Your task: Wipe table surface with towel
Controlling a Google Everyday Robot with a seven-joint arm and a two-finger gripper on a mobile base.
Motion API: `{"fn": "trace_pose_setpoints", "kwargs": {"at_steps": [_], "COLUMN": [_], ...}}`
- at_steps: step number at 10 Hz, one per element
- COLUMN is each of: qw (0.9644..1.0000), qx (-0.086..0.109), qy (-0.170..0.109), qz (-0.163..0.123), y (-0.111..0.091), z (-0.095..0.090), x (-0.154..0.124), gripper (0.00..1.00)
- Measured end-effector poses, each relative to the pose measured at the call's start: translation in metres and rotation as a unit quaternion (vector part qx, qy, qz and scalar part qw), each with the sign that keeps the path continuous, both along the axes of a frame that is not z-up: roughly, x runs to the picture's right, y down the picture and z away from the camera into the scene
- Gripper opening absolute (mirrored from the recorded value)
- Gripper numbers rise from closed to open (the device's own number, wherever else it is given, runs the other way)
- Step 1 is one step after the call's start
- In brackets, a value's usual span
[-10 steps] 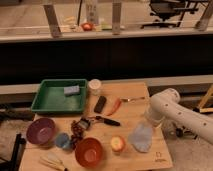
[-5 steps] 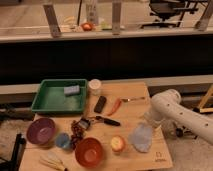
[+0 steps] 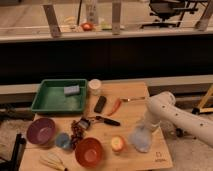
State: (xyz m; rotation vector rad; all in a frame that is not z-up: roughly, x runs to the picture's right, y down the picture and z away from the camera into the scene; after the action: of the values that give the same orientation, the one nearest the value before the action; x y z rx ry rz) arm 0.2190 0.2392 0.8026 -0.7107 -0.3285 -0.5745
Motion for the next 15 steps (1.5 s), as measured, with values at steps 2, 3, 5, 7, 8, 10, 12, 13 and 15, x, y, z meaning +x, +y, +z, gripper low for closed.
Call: {"fn": "trace_pose_setpoints", "kwargs": {"at_steps": [2, 3, 5, 7, 8, 10, 12, 13, 15], "qw": [0.9998, 0.9997, 0.9991, 0.9988, 0.9986, 0.9986, 0.9986, 0.9986, 0.9987], "qx": [-0.011, -0.013, -0.01, -0.009, -0.009, -0.009, -0.011, -0.011, -0.006], "qy": [0.013, 0.02, 0.03, 0.029, 0.027, 0.026, 0.029, 0.029, 0.032], "qz": [0.005, 0.01, 0.026, 0.039, 0.044, 0.045, 0.044, 0.044, 0.039], "y": [0.009, 0.014, 0.023, 0.027, 0.028, 0.027, 0.027, 0.027, 0.025], "z": [0.002, 0.003, 0.004, 0.007, 0.008, 0.008, 0.005, 0.005, 0.008], "x": [-0.001, 0.0, 0.004, 0.008, 0.009, 0.011, 0.014, 0.014, 0.017], "gripper": [0.8, 0.8, 0.75, 0.53, 0.43, 0.23, 0.04, 0.01, 0.0]}}
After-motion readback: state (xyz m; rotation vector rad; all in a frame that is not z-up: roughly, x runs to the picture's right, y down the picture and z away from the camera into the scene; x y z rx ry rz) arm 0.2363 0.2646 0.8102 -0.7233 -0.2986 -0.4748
